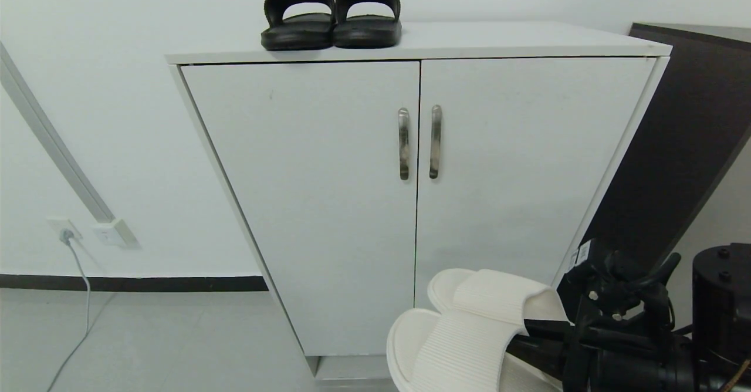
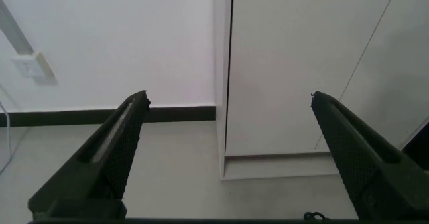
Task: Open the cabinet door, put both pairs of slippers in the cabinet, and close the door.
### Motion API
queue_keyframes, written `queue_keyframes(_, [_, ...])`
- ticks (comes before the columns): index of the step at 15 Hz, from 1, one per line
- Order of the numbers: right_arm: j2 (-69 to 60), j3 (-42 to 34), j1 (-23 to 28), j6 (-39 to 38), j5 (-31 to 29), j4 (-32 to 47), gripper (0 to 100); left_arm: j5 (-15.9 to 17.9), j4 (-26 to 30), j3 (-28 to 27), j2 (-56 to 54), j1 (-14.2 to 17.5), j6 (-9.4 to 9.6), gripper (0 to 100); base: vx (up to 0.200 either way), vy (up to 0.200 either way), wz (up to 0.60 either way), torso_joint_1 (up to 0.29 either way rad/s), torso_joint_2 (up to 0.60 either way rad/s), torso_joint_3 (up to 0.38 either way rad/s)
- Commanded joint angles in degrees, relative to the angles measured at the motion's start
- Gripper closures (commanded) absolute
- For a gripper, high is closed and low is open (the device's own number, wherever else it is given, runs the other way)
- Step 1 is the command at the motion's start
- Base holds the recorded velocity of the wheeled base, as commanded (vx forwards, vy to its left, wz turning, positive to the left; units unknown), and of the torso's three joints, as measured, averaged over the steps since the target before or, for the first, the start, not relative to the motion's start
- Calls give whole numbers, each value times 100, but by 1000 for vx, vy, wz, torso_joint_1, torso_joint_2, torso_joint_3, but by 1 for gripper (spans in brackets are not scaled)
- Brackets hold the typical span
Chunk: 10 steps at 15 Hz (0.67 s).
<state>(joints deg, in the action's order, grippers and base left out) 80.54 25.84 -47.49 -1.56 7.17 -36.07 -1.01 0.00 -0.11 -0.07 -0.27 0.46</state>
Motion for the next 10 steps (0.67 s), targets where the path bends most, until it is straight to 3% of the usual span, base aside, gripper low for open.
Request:
queue_keyframes(1, [5, 0, -5, -2, 4, -5, 100, -4, -9, -24, 25, 0, 42, 0, 0, 0, 0, 12, 144, 139])
queue_keyframes(2, [5, -27, -5, -2, 4, -5, 100, 22, -26, -288, 148, 0, 86, 0, 0, 0, 0, 2, 76, 66])
queue_keyframes(4, [23, -62, -5, -2, 4, -119, 100, 180, 26, -1738, 1282, -52, -626, 0, 0, 0, 0, 1, 25, 23])
queue_keyframes(6, [40, -71, -5, 95, -5, -172, 100, 989, -132, -2098, 2398, -61, -477, 0, 0, 0, 0, 0, 0, 0])
queue_keyframes(8, [5, -71, -5, 112, -5, -251, 100, 1973, -615, -2213, 3303, -61, -451, 0, 0, 0, 0, 0, 0, 0])
queue_keyframes(9, [23, -71, -5, 112, -5, -278, 100, 2193, -712, -2221, 3523, -61, -451, 0, 0, 0, 0, 0, 0, 0])
queue_keyframes(10, [84, -80, -5, 112, -5, -286, 100, 2703, -932, -2257, 4112, -105, -451, 0, 0, 0, 0, 0, 0, 0])
